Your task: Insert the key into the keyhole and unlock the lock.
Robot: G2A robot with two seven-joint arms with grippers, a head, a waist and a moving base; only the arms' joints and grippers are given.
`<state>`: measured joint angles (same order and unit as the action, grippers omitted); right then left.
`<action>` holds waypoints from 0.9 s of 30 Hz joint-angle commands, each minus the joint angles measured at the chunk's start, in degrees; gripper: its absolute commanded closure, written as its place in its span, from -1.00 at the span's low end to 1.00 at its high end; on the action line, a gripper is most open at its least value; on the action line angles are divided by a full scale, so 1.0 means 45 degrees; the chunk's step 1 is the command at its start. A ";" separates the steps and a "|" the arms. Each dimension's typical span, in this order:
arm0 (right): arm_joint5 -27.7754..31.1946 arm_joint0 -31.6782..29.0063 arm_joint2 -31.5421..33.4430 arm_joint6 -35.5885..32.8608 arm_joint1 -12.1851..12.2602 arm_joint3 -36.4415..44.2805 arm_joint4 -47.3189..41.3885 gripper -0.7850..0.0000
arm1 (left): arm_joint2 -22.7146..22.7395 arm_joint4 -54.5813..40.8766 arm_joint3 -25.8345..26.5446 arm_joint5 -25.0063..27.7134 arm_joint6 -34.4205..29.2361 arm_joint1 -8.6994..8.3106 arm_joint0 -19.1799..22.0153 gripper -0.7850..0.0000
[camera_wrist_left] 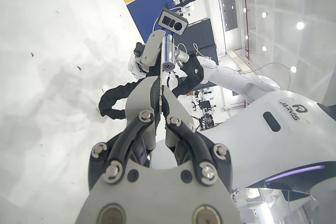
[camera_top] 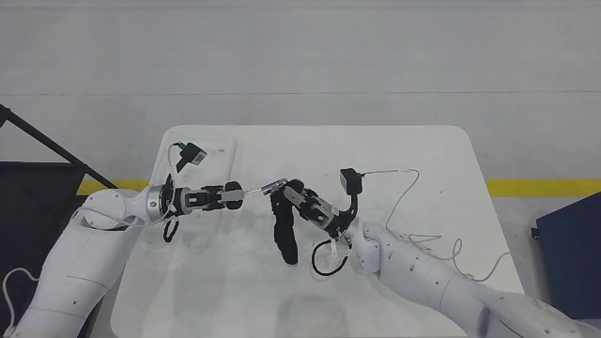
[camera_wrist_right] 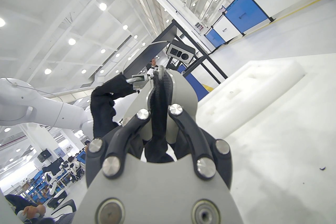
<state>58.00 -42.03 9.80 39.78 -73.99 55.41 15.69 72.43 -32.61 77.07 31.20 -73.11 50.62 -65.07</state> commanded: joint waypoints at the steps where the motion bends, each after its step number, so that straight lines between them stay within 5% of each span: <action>1: 0.0000 0.0000 0.0000 0.0000 0.0000 0.0000 0.0000 1.00 | -0.0081 -0.0036 0.0086 0.0152 0.0155 -0.0036 0.0014 1.00; 27: -0.0228 -0.1663 0.2851 -0.2939 0.0227 0.1074 0.0498 1.00 | -0.0928 0.0802 0.0135 0.1661 0.1664 -0.0978 0.0009 1.00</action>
<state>56.93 -49.27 22.19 26.98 -72.97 60.14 17.93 68.45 -29.05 77.54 38.45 -65.86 46.39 -64.93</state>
